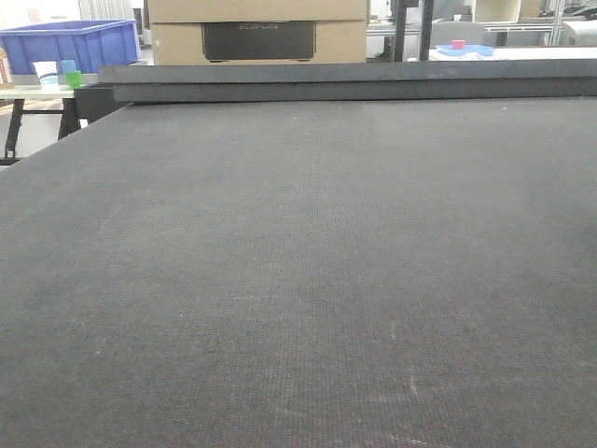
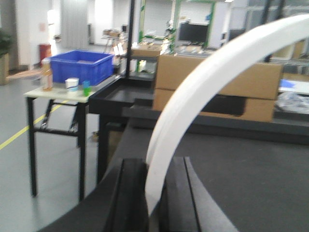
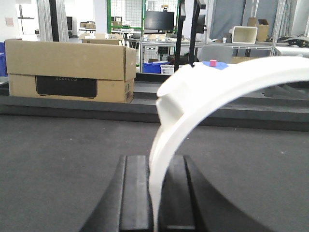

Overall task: Grab PVC pipe and place in blue bin
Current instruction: 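Lift the white pipe off the table with both grippers, then hold the pipe in both grippers while the base turns away from the table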

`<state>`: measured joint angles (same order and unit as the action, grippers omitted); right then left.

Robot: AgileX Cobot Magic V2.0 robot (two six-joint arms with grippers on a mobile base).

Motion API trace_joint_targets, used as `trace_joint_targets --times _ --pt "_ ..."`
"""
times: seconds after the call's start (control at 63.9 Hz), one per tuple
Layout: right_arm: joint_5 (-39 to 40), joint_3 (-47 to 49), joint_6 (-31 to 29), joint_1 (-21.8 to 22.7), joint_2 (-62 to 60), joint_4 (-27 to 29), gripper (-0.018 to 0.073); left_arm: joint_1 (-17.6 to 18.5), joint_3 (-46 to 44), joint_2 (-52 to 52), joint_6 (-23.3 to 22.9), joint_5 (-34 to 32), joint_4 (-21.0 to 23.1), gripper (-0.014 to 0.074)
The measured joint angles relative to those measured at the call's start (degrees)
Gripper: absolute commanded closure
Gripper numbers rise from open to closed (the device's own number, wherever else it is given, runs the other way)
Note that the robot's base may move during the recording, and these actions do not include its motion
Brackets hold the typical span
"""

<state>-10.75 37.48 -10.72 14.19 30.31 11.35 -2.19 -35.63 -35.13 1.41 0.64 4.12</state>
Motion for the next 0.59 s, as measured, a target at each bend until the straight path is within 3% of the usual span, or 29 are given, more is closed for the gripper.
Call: trace_joint_targets --times 0.125,0.595 --pt "0.24 0.0 -0.11 0.0 -0.48 0.11 0.0728 1.77 0.0 0.0 0.0 -1.39 -0.25 0.0707" --pt "0.33 0.0 -0.11 0.0 -0.48 0.11 0.0728 1.79 0.0 0.0 0.0 -1.39 -0.25 0.0707"
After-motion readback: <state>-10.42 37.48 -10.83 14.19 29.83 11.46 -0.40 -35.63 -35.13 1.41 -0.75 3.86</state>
